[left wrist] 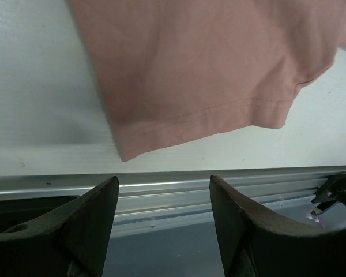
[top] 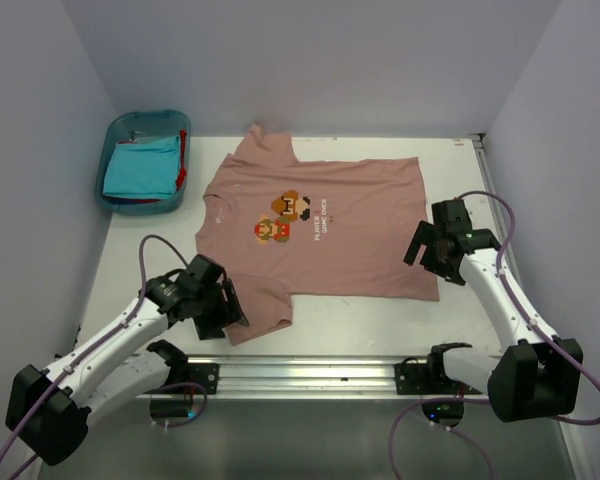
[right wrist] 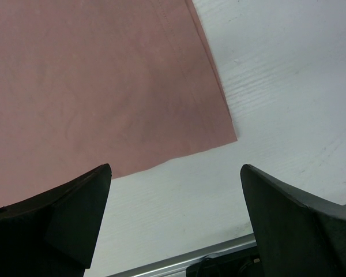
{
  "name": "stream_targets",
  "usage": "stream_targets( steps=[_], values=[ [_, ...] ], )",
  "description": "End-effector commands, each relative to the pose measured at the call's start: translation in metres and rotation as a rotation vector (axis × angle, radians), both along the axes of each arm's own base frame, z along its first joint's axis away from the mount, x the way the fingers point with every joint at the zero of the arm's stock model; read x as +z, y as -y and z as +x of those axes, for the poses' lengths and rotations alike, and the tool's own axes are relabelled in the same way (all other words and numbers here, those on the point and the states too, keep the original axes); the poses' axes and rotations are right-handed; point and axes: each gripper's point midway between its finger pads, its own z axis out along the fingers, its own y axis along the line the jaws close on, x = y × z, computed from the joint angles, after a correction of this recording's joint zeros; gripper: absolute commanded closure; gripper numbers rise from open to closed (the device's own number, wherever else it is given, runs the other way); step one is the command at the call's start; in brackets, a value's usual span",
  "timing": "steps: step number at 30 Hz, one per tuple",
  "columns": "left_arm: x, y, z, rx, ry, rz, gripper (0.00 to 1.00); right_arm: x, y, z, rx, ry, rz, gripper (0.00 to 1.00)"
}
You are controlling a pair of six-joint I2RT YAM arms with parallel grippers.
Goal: Fold and stack the t-shirts
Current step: Flatten out the tshirt, then grap the side of the flattened tshirt closest away from the robot with both arms
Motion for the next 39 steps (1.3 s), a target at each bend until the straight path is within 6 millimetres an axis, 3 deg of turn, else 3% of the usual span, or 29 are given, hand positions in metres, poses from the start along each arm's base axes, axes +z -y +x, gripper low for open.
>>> stream_targets(
  steps=[1, 12, 17, 25, 39],
  values=[
    [-0.006, 0.006, -0.002, 0.047, -0.045, -0.001, 0.32, 0.002, -0.003, 0.001, 0.000, 0.011, 0.017, 0.01],
    [-0.027, 0.003, 0.000, 0.131, -0.081, 0.085, 0.34, -0.003, -0.010, 0.002, 0.027, 0.021, 0.049, 0.01],
    [-0.037, 0.000, 0.005, 0.145, -0.075, 0.122, 0.39, -0.007, -0.011, 0.002, 0.034, 0.013, 0.054, 0.01],
    [-0.046, -0.001, 0.003, 0.145, -0.088, 0.141, 0.66, -0.007, -0.012, 0.002, 0.037, 0.017, 0.060, 0.01],
    [-0.035, -0.008, -0.015, 0.120, -0.112, 0.145, 0.63, -0.010, -0.011, -0.001, 0.033, -0.001, 0.053, 0.01]
  ],
)
